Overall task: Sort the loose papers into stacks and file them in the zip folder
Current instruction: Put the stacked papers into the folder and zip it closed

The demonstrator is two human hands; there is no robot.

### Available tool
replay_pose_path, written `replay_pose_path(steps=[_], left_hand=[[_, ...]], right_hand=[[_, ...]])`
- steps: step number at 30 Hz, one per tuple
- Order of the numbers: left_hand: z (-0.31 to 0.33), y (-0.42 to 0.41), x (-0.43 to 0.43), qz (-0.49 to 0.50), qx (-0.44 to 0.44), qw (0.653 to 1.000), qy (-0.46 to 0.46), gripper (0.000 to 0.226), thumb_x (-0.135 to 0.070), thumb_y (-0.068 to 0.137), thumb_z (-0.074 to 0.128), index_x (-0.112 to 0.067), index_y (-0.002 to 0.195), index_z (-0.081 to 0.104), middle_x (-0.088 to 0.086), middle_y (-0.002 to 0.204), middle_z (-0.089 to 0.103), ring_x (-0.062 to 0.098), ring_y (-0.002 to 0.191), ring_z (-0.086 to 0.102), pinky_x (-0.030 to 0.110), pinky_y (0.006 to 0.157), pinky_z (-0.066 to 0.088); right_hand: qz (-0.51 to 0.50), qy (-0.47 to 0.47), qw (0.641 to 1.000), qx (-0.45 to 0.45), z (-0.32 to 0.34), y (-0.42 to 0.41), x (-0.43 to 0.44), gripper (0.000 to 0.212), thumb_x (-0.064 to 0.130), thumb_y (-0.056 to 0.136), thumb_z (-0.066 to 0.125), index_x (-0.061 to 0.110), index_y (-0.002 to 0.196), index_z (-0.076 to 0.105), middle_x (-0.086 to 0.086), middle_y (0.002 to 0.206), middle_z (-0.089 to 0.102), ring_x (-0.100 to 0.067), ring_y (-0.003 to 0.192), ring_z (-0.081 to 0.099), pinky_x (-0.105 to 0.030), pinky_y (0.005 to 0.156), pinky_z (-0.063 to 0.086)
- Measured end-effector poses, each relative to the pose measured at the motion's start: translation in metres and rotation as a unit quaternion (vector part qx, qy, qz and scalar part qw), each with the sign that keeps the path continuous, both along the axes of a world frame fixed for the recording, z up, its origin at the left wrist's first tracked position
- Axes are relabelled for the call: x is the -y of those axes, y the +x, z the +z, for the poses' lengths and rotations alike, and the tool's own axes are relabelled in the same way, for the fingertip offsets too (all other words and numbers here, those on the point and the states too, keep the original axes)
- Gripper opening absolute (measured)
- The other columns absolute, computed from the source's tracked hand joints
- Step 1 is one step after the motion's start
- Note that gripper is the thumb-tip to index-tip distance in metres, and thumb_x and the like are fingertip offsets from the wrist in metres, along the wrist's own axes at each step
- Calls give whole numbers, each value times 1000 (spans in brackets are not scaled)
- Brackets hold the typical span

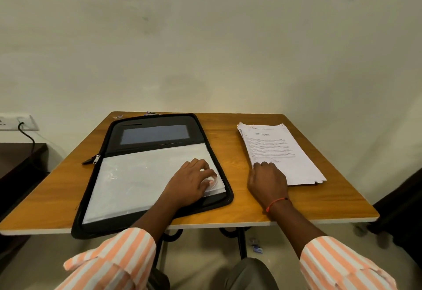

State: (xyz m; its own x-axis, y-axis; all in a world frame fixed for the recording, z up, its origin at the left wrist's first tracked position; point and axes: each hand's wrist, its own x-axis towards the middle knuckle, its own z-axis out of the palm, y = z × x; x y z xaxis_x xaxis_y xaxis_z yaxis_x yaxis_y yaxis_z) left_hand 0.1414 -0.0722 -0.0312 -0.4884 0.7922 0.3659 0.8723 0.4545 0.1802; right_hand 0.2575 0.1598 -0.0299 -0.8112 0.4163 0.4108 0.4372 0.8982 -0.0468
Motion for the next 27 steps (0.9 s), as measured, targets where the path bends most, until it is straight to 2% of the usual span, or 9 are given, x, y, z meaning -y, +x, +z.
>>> replay_pose_path(steps=[6,7,9,11,13,17,22,25,27], left_hand=[[-1,-1,-1,-10,-2,1000,-4,32,-40,103,42,-32,129,60,-9,131,56,12,120,46,23,96,32],[0,-1,-1,-14,-3,1000,-6,32,-38,103,42,-32,128,61,-10,132,57,12,121,46,24,97,33],[0,0,0,-20,-6,1000,-9,31,-36,102,42,-30,127,61,-11,133,58,11,122,46,26,99,35],[0,0,-1,-20,-1,1000,-2,30,-35,102,42,-30,125,61,-12,132,59,10,121,48,25,98,35],[0,0,0,-19,7,1000,3,34,-39,101,37,-31,124,60,-13,130,59,9,120,49,23,97,35],[1,0,-1,-20,19,1000,0,33,-38,102,38,-32,126,60,-13,131,60,6,121,48,24,99,37],[4,-1,-4,-16,37,999,-30,32,-37,106,38,-31,128,61,-12,130,61,8,120,50,29,100,37],[11,0,-19,15,54,997,-44,39,-49,106,32,-32,118,65,-11,120,65,10,109,53,35,99,40],[19,7,-36,39,48,997,-36,45,-57,105,29,-31,108,66,-9,109,68,11,100,54,36,96,42]], right_hand=[[44,-80,988,-124,11,5,15,45,54,100,42,24,75,65,7,68,61,-9,62,56,-27,55,50],[26,-84,988,-130,16,3,6,41,53,99,45,23,82,67,5,74,65,-11,68,60,-27,59,52],[-49,-73,992,-94,25,-2,-19,38,49,97,50,17,108,68,-6,102,70,-21,93,64,-35,79,54],[-154,-102,983,-13,35,-1,-47,50,50,95,51,14,129,57,-15,129,60,-32,119,55,-45,99,46],[-233,-148,961,39,41,6,-66,59,54,93,52,14,136,49,-20,141,48,-38,131,45,-52,108,37],[-278,-218,932,83,41,16,-81,63,56,91,56,15,138,46,-18,140,47,-37,129,45,-51,106,38],[-281,-258,922,63,41,25,-80,66,53,89,63,12,137,44,-19,137,49,-36,125,49,-49,102,43],[-277,-290,916,31,41,30,-81,61,52,87,66,9,128,53,-17,128,58,-35,116,55,-45,97,48],[-247,-297,921,43,42,32,-83,50,48,89,64,7,118,63,-14,117,65,-31,107,61,-36,87,51]])
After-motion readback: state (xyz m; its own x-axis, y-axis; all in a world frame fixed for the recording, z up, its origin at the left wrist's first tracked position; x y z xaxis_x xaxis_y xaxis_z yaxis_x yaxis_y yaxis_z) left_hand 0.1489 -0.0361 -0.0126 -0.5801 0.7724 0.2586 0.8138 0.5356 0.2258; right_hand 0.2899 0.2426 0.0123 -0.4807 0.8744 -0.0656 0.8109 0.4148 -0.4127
